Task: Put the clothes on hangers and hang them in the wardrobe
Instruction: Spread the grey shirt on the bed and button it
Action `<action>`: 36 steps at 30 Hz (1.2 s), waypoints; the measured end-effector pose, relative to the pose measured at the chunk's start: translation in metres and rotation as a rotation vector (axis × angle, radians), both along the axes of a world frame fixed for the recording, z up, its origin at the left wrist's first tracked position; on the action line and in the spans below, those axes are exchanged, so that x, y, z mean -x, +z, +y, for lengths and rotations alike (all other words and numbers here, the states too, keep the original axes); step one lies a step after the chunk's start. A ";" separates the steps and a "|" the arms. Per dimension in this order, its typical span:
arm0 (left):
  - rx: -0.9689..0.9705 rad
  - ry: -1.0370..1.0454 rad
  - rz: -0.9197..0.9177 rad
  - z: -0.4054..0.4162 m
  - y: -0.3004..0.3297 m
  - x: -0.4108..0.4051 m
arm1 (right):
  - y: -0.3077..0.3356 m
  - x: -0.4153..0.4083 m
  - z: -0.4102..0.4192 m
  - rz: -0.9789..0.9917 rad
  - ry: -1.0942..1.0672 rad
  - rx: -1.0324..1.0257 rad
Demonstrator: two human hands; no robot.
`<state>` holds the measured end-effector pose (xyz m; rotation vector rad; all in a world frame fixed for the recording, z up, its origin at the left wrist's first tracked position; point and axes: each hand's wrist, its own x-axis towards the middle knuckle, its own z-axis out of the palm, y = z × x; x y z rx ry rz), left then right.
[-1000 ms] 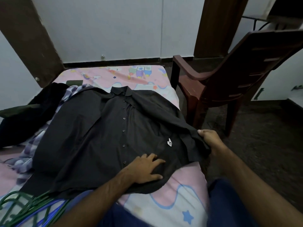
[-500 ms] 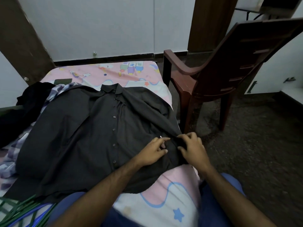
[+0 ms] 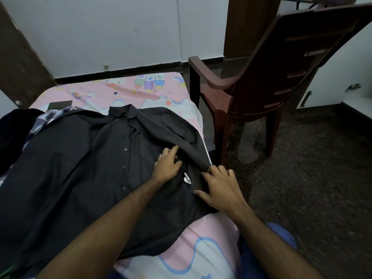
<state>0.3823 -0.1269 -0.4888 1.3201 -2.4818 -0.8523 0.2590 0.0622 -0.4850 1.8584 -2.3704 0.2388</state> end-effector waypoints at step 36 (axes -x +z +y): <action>0.080 0.122 -0.189 -0.074 0.041 -0.186 | 0.025 -0.085 -0.028 -1.054 0.274 -0.337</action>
